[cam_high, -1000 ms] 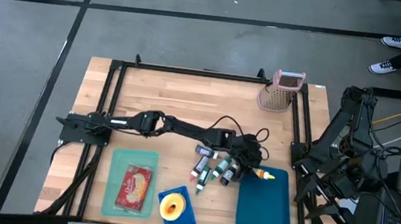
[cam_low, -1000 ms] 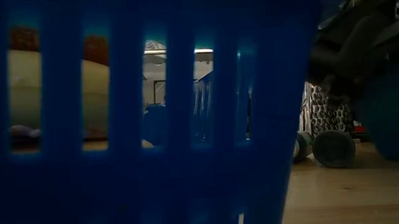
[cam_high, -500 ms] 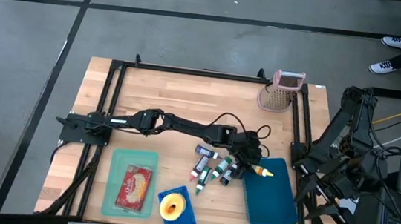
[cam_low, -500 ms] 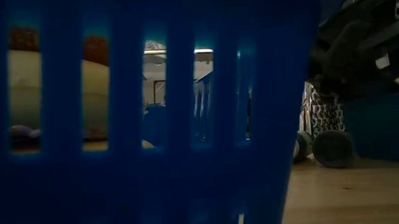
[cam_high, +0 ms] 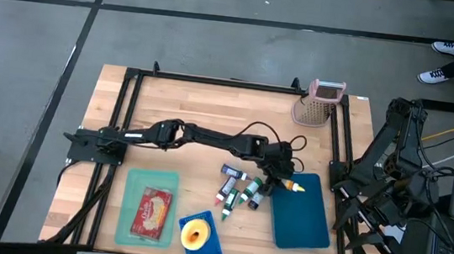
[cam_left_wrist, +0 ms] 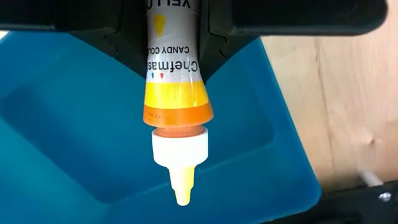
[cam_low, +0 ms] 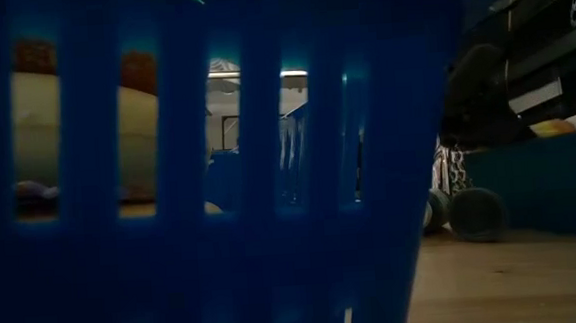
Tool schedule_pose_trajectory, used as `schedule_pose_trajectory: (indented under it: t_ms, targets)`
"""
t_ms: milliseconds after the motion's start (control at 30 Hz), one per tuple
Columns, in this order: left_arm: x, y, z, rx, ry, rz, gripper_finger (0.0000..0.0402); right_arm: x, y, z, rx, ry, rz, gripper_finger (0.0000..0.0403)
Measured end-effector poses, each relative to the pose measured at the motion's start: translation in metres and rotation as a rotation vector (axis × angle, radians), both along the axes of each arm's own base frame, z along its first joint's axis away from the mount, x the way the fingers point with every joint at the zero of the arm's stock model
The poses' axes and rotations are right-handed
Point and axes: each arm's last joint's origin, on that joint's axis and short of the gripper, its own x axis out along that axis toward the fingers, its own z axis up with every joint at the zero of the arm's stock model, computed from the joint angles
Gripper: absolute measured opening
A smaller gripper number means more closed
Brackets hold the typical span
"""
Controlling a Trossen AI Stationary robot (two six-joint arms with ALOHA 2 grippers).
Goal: Pick & Place Food Item
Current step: Put the yellow food coloring bottle into the dark blue bin
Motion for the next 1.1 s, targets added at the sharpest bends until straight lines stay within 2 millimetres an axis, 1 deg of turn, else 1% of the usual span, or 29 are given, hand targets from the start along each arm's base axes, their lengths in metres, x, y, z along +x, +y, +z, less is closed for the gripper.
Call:
schedule_pose_trajectory:
  t_ms: [333,433,567,733,833,933,1000,1100]
  targets:
    - [-0.006,0.032,-0.003,0.011,0.073,0.068,0.0080,0.000,0.000,0.000,0.007,0.008,0.000,0.0217]
    - [-0.010,0.043,0.000,0.015,0.101,0.089,0.0080,0.000,0.001,-0.001,0.013,0.016,0.000,0.0217]
    - [-0.015,0.056,0.012,0.076,0.111,0.132,0.0080,0.001,0.002,-0.001,0.011,0.017,0.000,0.0217]
    - [-0.022,0.065,0.030,0.086,0.107,0.142,0.0080,0.001,0.002,-0.001,0.012,0.016,0.000,0.0217]
    - [-0.023,0.068,0.032,0.086,0.107,0.145,0.0080,0.001,0.002,-0.001,0.012,0.016,0.000,0.0217]
    - [-0.023,0.066,0.032,0.057,0.110,0.123,0.0081,0.001,0.002,-0.001,0.013,0.016,0.000,0.0217]
    - [-0.022,0.060,0.032,0.048,0.105,0.113,0.0105,0.001,0.002,-0.001,0.013,0.016,0.000,0.0217]
    - [-0.020,0.048,0.033,0.050,0.101,0.119,0.0161,0.001,0.002,-0.001,0.013,0.016,0.000,0.0217]
